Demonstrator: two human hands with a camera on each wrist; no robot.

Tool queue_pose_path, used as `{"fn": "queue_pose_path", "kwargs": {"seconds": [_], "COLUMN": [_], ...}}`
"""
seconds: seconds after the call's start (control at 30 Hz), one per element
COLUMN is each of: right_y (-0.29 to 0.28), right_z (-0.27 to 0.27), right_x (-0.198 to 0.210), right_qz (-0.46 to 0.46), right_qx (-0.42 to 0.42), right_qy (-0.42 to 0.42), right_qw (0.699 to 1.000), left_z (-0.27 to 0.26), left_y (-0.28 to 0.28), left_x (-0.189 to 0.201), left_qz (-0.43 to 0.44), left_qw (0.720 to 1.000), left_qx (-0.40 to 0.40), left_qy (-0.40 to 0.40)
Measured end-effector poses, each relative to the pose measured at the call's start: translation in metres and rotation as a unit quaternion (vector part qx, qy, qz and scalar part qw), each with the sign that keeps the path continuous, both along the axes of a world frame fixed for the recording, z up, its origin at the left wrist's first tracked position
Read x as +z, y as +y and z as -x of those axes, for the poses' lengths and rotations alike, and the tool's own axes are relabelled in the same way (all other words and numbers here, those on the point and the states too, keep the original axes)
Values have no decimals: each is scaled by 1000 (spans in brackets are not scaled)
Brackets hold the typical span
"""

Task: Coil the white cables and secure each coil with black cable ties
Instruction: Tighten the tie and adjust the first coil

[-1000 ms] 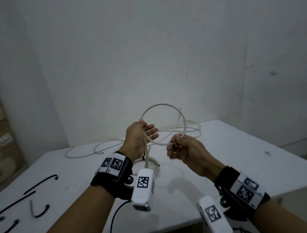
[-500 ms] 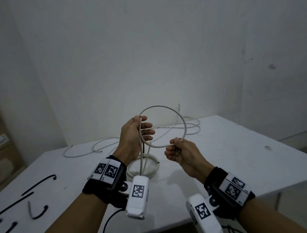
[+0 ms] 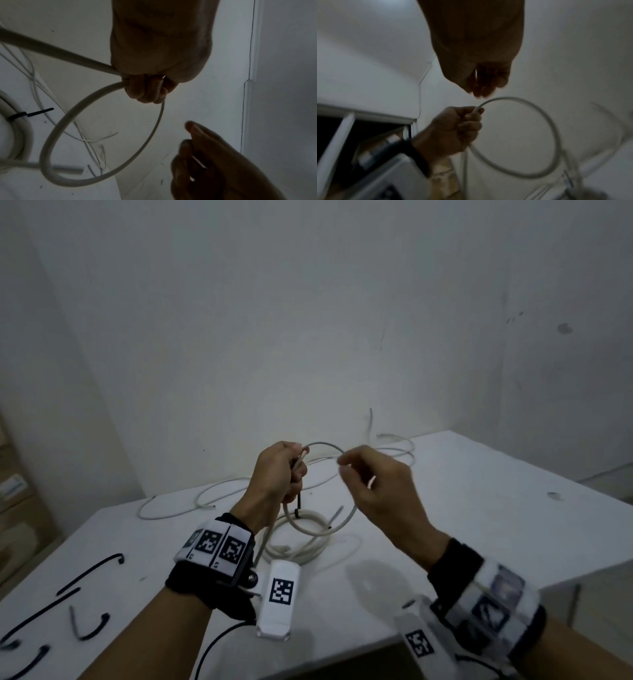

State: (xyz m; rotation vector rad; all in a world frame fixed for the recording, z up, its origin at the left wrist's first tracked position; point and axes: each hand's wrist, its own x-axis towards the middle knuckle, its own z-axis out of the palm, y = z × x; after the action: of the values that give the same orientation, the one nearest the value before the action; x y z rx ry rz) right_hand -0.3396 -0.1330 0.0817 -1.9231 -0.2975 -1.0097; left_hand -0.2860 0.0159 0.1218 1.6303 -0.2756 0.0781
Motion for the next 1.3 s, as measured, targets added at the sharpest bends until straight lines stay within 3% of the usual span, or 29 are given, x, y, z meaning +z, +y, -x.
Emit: {"fn": "queue_pose_path", "kwargs": {"seconds": [0.07, 0.13, 0.27, 0.4, 0.7, 0.83, 0.93, 1.07, 1.2, 1.3], "right_y": [9, 16, 27, 32, 42, 38, 34, 35, 39, 44], "right_z": [-1, -6, -13, -16, -20, -32, -39, -40, -45, -45], "right_x": [10, 16, 18, 15, 11, 7, 8, 13, 10, 2], "right_qz": [-59, -119, -211, -315, -335, -485, -576, -623, -635, -599], "right_qx": [126, 186, 198, 234, 233, 191, 228, 276, 272, 278], "right_qy": [166, 229, 175, 177, 208, 252, 241, 225, 211, 215], "right_qw": [976, 948, 941, 903, 889, 815, 748, 697, 691, 720], "left_z": [4, 7, 11, 12, 10, 9, 10, 10, 9, 7], "left_y": [-4, -8, -11, -4, 3, 5, 5, 4, 1, -2], "left_x": [1, 0, -2, -1, -15, -21, -29, -35, -37, -37], "left_qz": [-8, -16, -49, -49, -29, -32, -64, -69, -45, -26], "left_qw": [1000, 1000, 998, 997, 998, 997, 994, 993, 996, 996], "left_qx": [-3, -6, -17, -19, -22, -38, -41, -28, 7, 33], "left_qy": [-5, -18, -43, -58, -60, -61, -78, -92, -81, -84]}}
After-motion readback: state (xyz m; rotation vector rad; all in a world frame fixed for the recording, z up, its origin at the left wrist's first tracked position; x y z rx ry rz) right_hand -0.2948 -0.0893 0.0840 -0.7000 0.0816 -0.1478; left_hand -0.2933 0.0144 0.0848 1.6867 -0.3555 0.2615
